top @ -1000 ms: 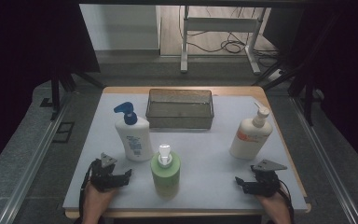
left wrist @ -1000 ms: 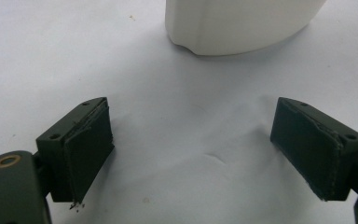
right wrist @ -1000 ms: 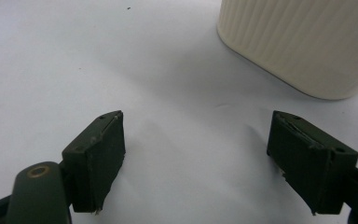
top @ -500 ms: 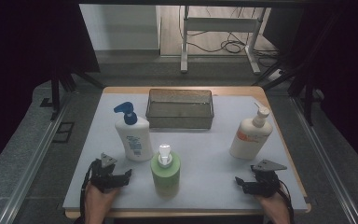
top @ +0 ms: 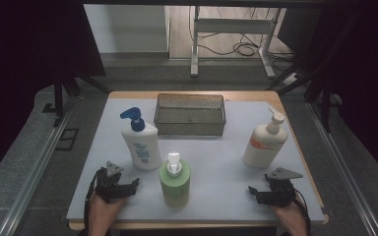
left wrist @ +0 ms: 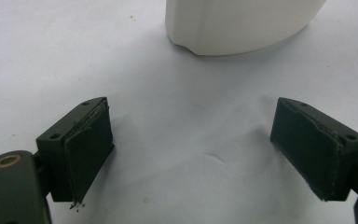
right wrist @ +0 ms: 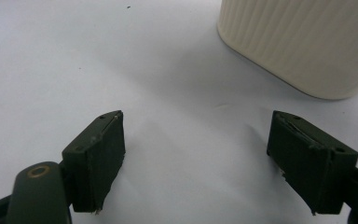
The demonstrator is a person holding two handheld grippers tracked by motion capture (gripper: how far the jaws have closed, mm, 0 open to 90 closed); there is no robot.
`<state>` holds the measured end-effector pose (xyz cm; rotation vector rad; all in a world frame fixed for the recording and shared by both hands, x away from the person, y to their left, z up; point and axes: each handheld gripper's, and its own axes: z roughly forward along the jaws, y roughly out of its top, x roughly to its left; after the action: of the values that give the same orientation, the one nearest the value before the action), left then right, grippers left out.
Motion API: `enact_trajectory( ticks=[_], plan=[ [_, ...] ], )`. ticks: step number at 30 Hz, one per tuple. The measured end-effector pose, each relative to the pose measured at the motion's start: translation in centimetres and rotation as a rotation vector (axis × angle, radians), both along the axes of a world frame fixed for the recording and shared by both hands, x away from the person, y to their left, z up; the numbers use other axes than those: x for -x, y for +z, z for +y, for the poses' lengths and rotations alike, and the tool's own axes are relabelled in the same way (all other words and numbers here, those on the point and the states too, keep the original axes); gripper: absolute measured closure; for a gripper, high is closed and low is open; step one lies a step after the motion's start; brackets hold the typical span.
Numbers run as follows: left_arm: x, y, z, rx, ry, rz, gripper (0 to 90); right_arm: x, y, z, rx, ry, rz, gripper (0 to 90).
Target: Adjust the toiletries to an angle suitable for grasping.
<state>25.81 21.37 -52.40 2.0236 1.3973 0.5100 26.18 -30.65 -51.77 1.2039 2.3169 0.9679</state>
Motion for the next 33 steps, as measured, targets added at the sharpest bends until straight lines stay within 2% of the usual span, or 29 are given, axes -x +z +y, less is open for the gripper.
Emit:
enact_trajectory(
  ticks=[9, 24, 33],
  plan=[
    [0.0, 0.0, 0.0, 0.000, 0.000, -0.001, 12.3, -0.2, 0.3, -0.2, 0.014, -0.006, 0.015, 17.9],
    [0.0, 0.0, 0.0, 0.002, 0.000, -0.003, 12.4, -0.5, 1.3, -1.5, -0.007, -0.028, 0.004, 18.8],
    [0.1, -0.1, 0.0, 0.001, 0.000, -0.007, 12.4, -0.8, 1.8, -1.8, -0.053, -0.020, 0.011, 18.7]
  ],
)
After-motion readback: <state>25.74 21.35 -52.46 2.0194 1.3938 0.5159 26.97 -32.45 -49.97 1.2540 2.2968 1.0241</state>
